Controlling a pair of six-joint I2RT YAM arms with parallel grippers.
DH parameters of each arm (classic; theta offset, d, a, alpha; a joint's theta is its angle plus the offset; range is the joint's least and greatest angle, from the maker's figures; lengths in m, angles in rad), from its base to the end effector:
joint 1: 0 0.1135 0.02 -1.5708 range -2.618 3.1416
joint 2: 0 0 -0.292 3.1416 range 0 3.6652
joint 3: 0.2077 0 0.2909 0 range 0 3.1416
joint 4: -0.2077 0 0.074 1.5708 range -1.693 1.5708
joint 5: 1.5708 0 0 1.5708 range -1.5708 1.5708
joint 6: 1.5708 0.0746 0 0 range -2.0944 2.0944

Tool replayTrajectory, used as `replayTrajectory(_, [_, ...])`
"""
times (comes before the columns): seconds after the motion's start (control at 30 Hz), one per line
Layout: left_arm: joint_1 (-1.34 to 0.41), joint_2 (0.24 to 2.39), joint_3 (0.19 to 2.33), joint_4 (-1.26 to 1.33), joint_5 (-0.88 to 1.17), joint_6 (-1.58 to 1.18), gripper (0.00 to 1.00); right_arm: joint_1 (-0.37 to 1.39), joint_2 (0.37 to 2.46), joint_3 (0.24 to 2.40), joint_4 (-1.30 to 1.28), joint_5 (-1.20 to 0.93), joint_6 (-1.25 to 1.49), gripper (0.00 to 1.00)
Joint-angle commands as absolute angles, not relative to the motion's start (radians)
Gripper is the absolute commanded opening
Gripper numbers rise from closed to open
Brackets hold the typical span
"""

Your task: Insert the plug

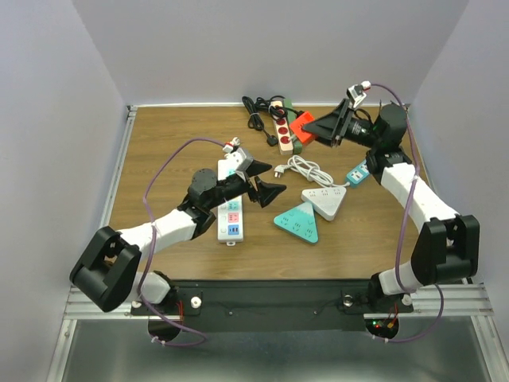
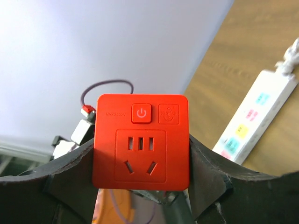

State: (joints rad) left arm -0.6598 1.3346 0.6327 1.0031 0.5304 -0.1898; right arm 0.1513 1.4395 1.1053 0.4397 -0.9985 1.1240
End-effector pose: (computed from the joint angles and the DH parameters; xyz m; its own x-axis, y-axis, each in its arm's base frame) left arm 0.2454 -0.2382 0.3005 0.0584 -0.2513 -0.9661 0.9383 0.3442 -0.0328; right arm 0.3703 0.1199 0.3783 -0.7739 0.3761 -0.5095 -0.4862 0.1626 0.8586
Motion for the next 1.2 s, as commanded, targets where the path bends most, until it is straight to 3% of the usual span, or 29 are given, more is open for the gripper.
replayTrajectory(0.0, [-0.638,1.256,0.623,0.870,0.431,-0.198,0.96,0.146,1.480,1.190,0.535,-0.988,1.013,0.00])
replayTrajectory(0.27, [-0.594,1.341,0.732,0.384,-0.228,-0.377,0.97,0.146,1.514,1.196,0.443,-0.963,0.821,0.01])
replayTrajectory(0.43, [-0.565,1.388,0.712,0.370,-0.339,-0.423,0.97,0.146,1.520,1.200,0.408,-0.980,0.779,0.00])
replayTrajectory(0.9, [-0.423,1.618,0.730,0.560,-0.127,-0.368,0.98,0.146,1.505,1.209,0.315,-0.983,0.719,0.01])
replayTrajectory(1.17, [-0.416,1.683,0.706,0.764,0.165,-0.347,0.98,0.146,1.509,1.189,0.232,-0.974,0.597,0.00])
